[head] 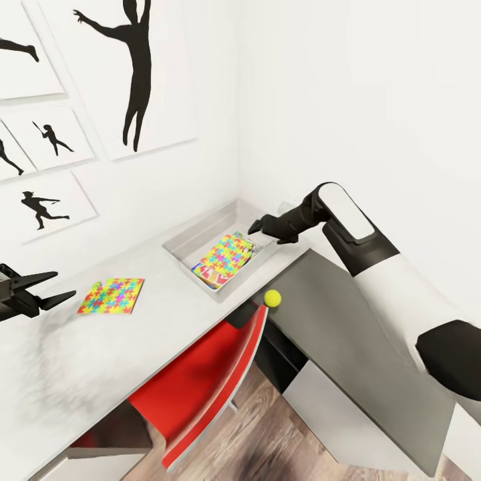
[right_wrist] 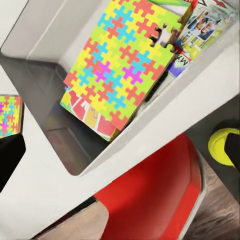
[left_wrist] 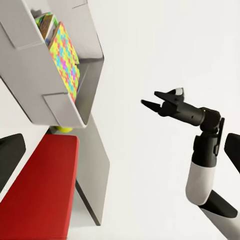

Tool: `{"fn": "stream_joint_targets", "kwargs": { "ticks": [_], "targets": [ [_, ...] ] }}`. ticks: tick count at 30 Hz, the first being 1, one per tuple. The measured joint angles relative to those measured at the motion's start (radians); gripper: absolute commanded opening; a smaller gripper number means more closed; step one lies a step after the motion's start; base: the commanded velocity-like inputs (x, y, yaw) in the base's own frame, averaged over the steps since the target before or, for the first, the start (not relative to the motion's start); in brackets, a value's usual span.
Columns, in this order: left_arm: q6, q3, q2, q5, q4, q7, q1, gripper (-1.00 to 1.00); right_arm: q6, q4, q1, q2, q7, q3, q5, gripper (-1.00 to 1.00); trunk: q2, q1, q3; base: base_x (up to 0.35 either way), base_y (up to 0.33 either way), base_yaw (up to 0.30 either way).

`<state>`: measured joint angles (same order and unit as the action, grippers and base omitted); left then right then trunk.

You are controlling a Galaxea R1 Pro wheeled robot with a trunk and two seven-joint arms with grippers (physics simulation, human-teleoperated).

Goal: Put all the toys in the child's room - the three board games (two on the bed and one on the table), the two jigsaw puzzles on the table, and the tennis ball on the table - inside the toy box on the table in the child's room.

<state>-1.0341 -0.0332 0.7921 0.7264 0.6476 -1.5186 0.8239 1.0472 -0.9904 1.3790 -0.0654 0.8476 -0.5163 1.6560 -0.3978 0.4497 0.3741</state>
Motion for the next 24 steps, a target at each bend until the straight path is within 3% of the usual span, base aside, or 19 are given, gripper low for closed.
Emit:
{"fn": "stream_joint_targets", "kwargs": {
  "ticks": [5,12,24],
  "targets": [
    [0.000,0.000,0.000,0.000,0.002,0.000,0.000,1.00,0.000,0.003,0.000,-0.017,0.000,-0.003,0.001,1.00,0.000,0.000,0.000,-0.111,0.000,0.000],
    [0.000,0.000,0.000,0.000,0.002,0.000,0.000,1.00,0.000,0.005,0.000,-0.019,0.000,-0.006,0.002,1.00,0.000,0.000,0.000,-0.130,0.000,0.000],
    [0.000,0.000,0.000,0.000,0.002,0.000,0.000,1.00,0.000,0.006,0.000,-0.019,0.000,-0.079,0.002,1.00,0.000,0.000,0.000,-0.080,0.000,0.000]
  ]
}}
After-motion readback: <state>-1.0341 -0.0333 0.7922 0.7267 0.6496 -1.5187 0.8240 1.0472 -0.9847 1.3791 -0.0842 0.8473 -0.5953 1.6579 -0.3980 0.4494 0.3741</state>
